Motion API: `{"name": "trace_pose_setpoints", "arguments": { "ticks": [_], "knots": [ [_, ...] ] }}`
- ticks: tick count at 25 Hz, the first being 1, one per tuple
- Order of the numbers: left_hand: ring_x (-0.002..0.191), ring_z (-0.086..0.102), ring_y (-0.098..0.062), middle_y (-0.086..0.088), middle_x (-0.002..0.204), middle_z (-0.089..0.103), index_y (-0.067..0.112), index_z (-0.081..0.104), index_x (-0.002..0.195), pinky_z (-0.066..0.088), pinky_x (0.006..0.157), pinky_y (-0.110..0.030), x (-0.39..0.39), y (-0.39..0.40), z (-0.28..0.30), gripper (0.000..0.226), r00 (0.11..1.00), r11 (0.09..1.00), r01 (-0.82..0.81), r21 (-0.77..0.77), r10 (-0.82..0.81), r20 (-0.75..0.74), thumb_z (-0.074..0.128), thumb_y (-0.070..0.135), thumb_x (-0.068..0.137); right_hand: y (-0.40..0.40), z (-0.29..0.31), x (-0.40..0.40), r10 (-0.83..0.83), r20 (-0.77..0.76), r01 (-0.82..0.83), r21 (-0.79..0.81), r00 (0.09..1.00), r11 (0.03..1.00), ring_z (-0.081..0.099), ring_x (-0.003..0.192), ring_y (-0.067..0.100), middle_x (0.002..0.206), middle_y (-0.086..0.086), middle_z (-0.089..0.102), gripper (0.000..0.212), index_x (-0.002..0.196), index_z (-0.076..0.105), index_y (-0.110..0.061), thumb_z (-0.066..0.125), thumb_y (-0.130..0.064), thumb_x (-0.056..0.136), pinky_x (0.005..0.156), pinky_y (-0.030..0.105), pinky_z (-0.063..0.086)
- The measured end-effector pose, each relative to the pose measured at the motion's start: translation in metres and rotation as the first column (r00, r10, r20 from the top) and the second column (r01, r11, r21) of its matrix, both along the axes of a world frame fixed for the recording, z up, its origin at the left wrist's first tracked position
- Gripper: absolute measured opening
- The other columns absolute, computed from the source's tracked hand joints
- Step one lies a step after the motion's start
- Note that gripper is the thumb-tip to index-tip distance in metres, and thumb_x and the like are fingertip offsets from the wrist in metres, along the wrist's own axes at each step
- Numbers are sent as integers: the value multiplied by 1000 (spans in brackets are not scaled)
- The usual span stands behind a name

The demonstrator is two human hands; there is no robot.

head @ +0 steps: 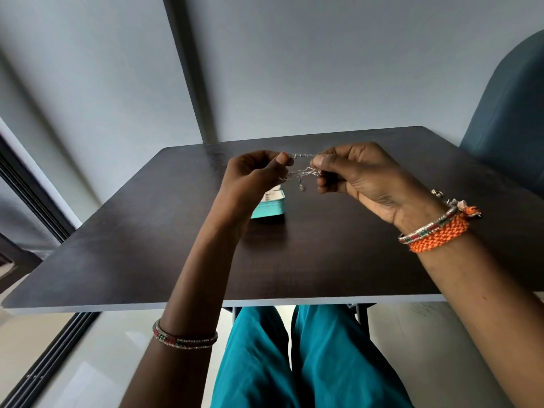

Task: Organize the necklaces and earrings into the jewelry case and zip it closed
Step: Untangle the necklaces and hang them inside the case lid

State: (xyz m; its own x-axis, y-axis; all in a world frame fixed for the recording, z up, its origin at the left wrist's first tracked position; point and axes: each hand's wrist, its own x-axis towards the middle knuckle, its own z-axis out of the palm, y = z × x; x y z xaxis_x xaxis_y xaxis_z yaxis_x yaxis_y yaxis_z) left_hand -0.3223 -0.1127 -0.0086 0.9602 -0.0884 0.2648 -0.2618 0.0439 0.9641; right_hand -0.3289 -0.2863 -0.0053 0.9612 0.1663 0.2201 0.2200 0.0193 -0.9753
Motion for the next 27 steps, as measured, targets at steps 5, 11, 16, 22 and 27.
{"name": "trace_pose_setpoints", "arguments": {
  "ticks": [5,11,16,22,27],
  "knots": [
    [61,56,-9,8,59,66,23,69,68,43,65,-25,1,2,0,15,966,942,-233,243,196,169,71,22,83,7,-20,9,-65,16,66,-70,998,995,59,60,12,67,6,61,12,80,66,-5,59,-5,89,61,23,55],
    [48,48,-3,6,57,68,26,70,61,39,56,-23,16,-6,12,20,960,822,-261,506,166,225,71,16,79,5,-26,20,-63,44,70,-189,997,979,63,85,9,91,1,70,18,99,69,-11,69,-18,83,81,26,54],
    [55,50,-11,-15,64,69,22,73,57,40,59,-25,37,-1,7,16,978,862,-200,465,148,147,70,16,72,15,-8,31,-24,221,68,-195,975,978,66,94,12,103,6,71,26,113,65,-14,60,-5,89,86,23,54],
    [55,56,-3,3,58,64,9,68,75,47,62,-17,52,3,-2,10,998,976,-61,210,56,31,67,9,85,25,-7,54,-95,321,170,-213,942,962,68,79,3,87,-3,72,20,95,71,-21,69,-5,83,75,21,56],
    [59,63,-5,-4,68,65,8,59,92,51,71,-25,79,16,-11,14,998,997,-65,49,66,-8,69,9,82,35,-7,78,-152,467,368,-416,871,831,65,78,0,84,-2,74,11,92,76,-14,70,-13,82,75,17,53]
  ]
}}
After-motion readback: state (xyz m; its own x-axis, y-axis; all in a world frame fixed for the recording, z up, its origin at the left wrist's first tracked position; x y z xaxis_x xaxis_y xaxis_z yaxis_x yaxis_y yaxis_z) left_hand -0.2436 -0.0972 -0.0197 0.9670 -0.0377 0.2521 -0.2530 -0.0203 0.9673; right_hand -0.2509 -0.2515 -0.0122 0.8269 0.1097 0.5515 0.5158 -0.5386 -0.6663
